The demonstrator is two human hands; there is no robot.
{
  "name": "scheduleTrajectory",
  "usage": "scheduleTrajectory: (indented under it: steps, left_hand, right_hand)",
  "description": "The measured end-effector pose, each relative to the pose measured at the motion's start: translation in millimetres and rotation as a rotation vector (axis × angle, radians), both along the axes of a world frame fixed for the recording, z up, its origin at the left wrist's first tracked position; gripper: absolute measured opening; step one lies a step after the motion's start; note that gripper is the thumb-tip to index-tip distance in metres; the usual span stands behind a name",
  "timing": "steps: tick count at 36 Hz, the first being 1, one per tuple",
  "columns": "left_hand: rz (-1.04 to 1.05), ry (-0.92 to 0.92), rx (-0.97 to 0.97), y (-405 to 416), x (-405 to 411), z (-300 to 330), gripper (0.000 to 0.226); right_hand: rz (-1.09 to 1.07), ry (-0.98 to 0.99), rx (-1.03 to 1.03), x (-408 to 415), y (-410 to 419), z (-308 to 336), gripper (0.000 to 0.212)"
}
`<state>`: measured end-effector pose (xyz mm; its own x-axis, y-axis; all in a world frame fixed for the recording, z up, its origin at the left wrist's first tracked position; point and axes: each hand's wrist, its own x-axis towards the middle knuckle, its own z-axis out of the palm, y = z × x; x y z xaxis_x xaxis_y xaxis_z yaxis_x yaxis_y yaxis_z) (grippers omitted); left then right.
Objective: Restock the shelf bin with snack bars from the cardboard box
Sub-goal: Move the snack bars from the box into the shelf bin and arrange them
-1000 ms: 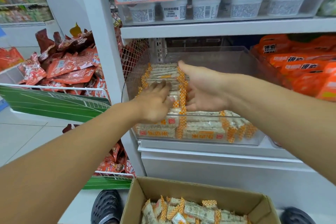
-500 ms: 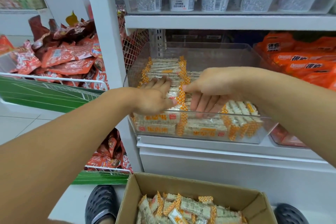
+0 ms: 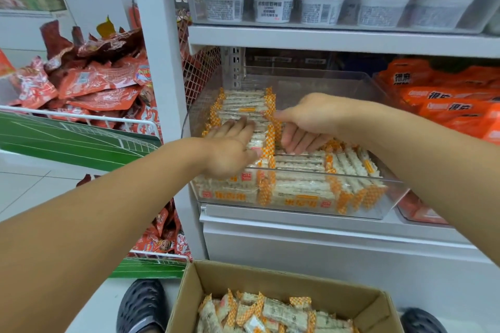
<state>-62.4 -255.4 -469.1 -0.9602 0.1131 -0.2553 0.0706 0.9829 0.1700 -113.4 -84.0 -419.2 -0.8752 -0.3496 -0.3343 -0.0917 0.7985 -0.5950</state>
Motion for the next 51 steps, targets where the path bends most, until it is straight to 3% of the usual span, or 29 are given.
scheduleTrajectory:
  steps: [2,4,9,11,16,20,23,28,30,34,36,39,45,51]
  left_hand:
    - [-0.007,-0.014,-0.002,-2,-2,0,0.070]
    - [-0.011,-0.018,-0.004,-4,-3,-2,0.071]
    - [0.049,0.056,0.001,1,-2,-6,0.068]
    - [0.075,0.060,0.006,2,-4,-6,0.068]
    - [0.077,0.012,-0.045,4,-9,-2,0.070]
    - [0.064,-0.013,-0.042,3,-10,0,0.069]
    - [0.070,-0.002,-0.029,2,-9,-3,0.070]
    - [0.082,0.036,-0.027,3,-9,-6,0.069]
    - [0.083,0.051,-0.034,4,-9,-7,0.069]
    - [0.082,0.064,-0.023,4,-8,-8,0.069]
    - [0.084,0.077,-0.012,5,-6,-7,0.068]
    - [0.077,0.093,0.002,5,-2,-5,0.066]
    - [0.076,0.087,-0.008,1,-4,-8,0.067]
    - [0.086,0.101,-0.002,1,-7,-8,0.068]
  right_hand:
    - [-0.103,0.087,-0.048,-11,-3,-6,0.054]
    - [-0.102,0.073,-0.093,-19,-9,-13,0.064]
    - [-0.135,-0.226,-0.569,-27,-44,-35,0.077]
    - [-0.188,-0.287,-0.668,-28,-53,-39,0.079]
    - [-0.180,-0.415,-0.717,-43,-52,-45,0.093]
    - [-0.272,-0.294,-0.770,-58,-55,-42,0.082]
    - [-0.325,-0.261,-0.745,-67,-65,-48,0.102]
    - [-0.362,-0.190,-0.759,-70,-75,-49,0.088]
    - [-0.347,-0.206,-0.732,-68,-76,-45,0.099]
    - [-0.271,-0.238,-0.713,-104,-70,-66,0.157]
    - [-0.249,-0.235,-0.686,-105,-68,-67,0.148]
    - [-0.295,-0.192,-0.701,-71,-65,-48,0.112]
    - [-0.329,-0.147,-0.680,-41,-49,-28,0.080]
    - [-0.124,-0.494,-0.505,3,-31,-14,0.096]
